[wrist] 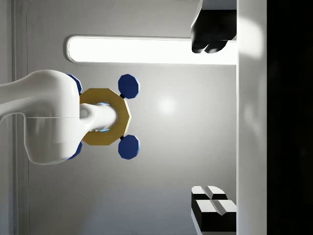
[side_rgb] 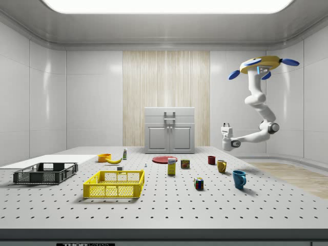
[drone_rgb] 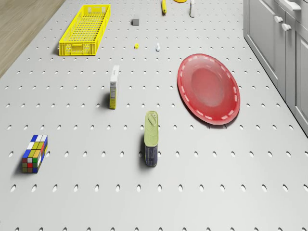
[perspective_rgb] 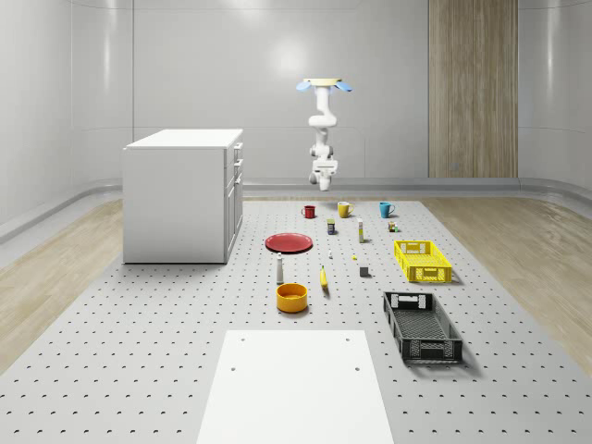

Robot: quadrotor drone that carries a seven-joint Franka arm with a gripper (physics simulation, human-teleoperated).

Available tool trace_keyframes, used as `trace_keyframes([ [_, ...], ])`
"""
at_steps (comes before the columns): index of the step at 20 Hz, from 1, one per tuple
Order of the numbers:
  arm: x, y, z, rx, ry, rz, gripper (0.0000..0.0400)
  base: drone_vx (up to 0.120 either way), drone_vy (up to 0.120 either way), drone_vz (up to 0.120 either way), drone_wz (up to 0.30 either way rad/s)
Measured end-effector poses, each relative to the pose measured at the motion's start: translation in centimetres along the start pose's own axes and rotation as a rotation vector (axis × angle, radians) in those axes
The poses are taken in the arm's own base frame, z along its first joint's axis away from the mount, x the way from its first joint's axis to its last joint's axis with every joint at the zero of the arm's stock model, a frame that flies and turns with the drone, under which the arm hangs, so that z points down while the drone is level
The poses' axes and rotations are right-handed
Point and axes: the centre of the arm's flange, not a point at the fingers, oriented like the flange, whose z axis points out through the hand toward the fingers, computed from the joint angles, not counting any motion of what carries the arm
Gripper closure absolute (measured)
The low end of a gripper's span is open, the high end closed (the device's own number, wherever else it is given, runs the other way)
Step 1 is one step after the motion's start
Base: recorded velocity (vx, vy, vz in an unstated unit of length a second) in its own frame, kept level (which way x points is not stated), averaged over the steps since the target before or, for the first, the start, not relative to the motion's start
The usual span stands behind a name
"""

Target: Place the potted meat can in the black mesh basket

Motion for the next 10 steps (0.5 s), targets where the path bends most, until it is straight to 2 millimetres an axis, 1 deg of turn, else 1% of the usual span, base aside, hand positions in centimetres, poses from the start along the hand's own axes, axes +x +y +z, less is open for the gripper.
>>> trace_keyframes([
  [10, -0.32, -0.22, 0.01, -0.022, 0.033, 0.0, 0.0, 0.12, 0.0, 0.0, 0.0],
])
